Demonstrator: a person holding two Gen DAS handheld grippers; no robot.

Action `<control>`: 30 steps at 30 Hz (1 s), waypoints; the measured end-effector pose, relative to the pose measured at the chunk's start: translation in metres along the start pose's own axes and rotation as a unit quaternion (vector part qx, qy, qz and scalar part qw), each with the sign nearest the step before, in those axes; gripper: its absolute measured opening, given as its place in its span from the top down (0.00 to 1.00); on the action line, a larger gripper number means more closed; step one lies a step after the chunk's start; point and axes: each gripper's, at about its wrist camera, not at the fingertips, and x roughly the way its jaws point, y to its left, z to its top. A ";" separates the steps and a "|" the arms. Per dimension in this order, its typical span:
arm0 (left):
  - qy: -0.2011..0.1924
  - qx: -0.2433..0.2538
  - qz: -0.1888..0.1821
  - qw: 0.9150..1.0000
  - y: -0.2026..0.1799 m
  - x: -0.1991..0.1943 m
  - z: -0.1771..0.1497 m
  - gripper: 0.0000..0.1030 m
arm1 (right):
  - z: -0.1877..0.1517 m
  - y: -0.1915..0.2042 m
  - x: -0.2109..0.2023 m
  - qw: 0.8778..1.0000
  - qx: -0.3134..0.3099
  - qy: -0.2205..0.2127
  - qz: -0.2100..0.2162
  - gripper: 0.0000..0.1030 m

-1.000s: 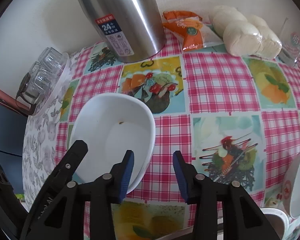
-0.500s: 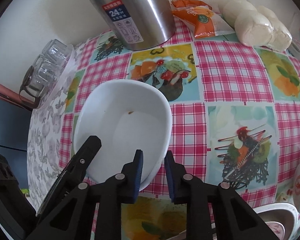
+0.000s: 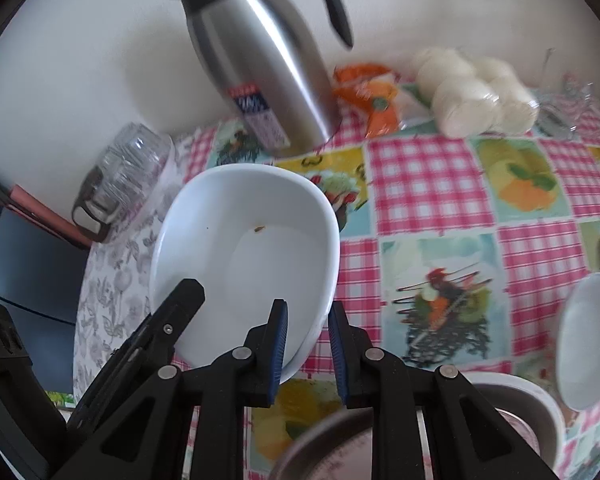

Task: Organize plates and bowls
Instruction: 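Lift and carry the white square bowl toward the steel plate with both tools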

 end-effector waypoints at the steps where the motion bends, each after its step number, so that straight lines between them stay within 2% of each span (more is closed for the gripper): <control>1: -0.002 0.008 0.001 1.000 -0.007 -0.005 0.000 0.82 | -0.001 -0.002 -0.007 1.000 0.002 -0.006 0.002 0.78; 8: -0.009 0.031 -0.020 0.999 -0.043 -0.035 -0.007 0.82 | -0.015 -0.024 -0.062 0.999 0.013 -0.051 0.014 0.78; 17: -0.031 0.084 -0.039 0.995 -0.089 -0.082 -0.019 0.82 | -0.034 -0.053 -0.121 0.994 0.036 -0.096 0.041 0.78; 23: -0.052 0.100 -0.038 0.993 -0.106 -0.113 -0.033 0.82 | -0.052 -0.059 -0.161 0.989 0.025 -0.138 0.049 0.78; 30: -0.068 0.101 -0.051 0.991 -0.110 -0.141 -0.052 0.82 | -0.077 -0.064 -0.190 0.985 0.012 -0.162 0.059 0.78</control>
